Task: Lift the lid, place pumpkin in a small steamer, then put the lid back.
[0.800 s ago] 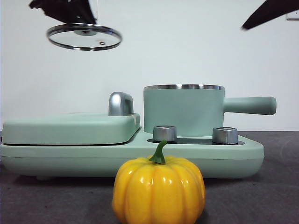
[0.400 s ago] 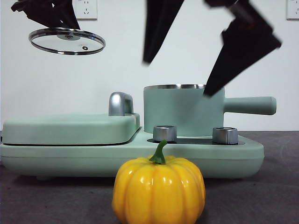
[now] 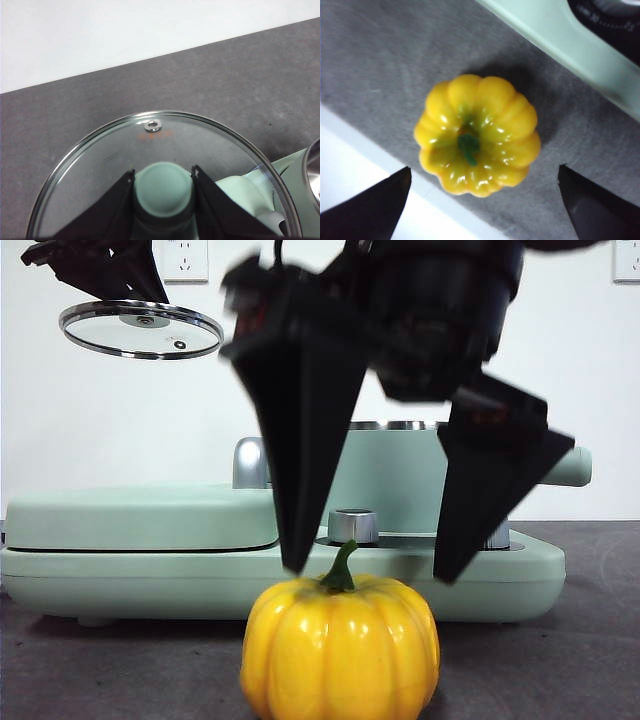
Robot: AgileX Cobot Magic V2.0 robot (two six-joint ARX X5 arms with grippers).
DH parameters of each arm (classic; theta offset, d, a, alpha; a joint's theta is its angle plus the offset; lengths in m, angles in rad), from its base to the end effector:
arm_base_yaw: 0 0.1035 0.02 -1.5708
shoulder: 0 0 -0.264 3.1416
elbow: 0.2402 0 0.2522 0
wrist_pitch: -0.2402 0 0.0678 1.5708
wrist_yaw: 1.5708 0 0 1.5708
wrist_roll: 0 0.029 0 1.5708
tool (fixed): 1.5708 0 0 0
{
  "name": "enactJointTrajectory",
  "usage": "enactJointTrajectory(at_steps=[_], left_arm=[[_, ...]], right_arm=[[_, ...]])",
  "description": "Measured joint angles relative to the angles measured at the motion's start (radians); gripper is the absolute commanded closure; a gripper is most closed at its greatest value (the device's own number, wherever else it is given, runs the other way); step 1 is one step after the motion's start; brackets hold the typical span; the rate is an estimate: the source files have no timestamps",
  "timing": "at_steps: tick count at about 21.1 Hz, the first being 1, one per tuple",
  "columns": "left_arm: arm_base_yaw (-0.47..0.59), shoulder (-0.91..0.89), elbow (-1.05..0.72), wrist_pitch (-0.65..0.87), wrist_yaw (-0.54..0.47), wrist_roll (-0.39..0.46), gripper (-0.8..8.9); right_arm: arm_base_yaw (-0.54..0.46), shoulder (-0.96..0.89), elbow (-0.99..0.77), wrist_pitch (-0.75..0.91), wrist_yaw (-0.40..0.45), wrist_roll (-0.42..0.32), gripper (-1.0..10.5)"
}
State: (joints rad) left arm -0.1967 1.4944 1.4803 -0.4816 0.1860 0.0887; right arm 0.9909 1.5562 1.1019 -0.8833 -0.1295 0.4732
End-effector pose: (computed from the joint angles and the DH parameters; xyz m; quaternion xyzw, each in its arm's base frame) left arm 0.3229 -0.0698 0.3775 0.0435 0.2369 -0.1951 0.9508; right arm 0.1530 0.2404 0.2199 -0.0959 0.6454 0.2732 0.7068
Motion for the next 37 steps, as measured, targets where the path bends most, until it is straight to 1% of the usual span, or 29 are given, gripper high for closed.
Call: enactJointTrajectory(at_steps=[8, 12, 19, 20, 22, 23, 24, 28, 30, 32, 34, 37], left_arm=[[0.0, 0.0, 0.0, -0.001, 0.0, 0.0, 7.9], [0.0, 0.0, 0.0, -0.001, 0.0, -0.003, 7.9], [0.0, 0.0, 0.0, -0.001, 0.0, -0.012, 7.9], [0.0, 0.0, 0.0, -0.001, 0.0, -0.014, 7.9], [0.0, 0.0, 0.0, -0.001, 0.0, -0.016, 7.9], [0.0, 0.0, 0.0, -0.001, 0.0, -0.019, 7.9], [0.0, 0.0, 0.0, -0.001, 0.0, -0.022, 7.9], [0.0, 0.0, 0.0, -0.001, 0.0, -0.026, 7.9], [0.0, 0.0, 0.0, -0.001, 0.0, -0.026, 7.9], [0.0, 0.0, 0.0, -0.001, 0.0, -0.026, 7.9], [0.0, 0.0, 0.0, -0.002, 0.0, -0.026, 7.9], [0.0, 0.0, 0.0, -0.002, 0.0, -0.026, 7.9]], right_arm=[[0.02, 0.029, 0.001, 0.074, 0.007, 0.006, 4.9], [0.021, 0.037, 0.001, 0.086, 0.049, 0.007, 4.9], [0.023, 0.114, 0.003, 0.107, 0.049, 0.012, 5.0], [0.023, 0.118, 0.005, 0.107, 0.05, 0.014, 5.3], [0.023, 0.121, 0.008, 0.106, 0.049, 0.014, 6.4], [0.023, 0.121, 0.008, 0.106, 0.049, 0.014, 6.7], [0.023, 0.121, 0.008, 0.106, 0.048, 0.015, 6.9], [0.023, 0.121, 0.01, 0.103, 0.045, 0.017, 6.9], [0.022, 0.127, 0.028, 0.072, 0.022, 0.024, 6.9], [0.021, 0.131, 0.085, 0.008, 0.021, 0.025, 6.9], [0.015, 0.131, 0.185, -0.07, 0.021, 0.021, 6.9], [-0.009, 0.131, 0.342, -0.229, 0.021, -0.01, 6.9]])
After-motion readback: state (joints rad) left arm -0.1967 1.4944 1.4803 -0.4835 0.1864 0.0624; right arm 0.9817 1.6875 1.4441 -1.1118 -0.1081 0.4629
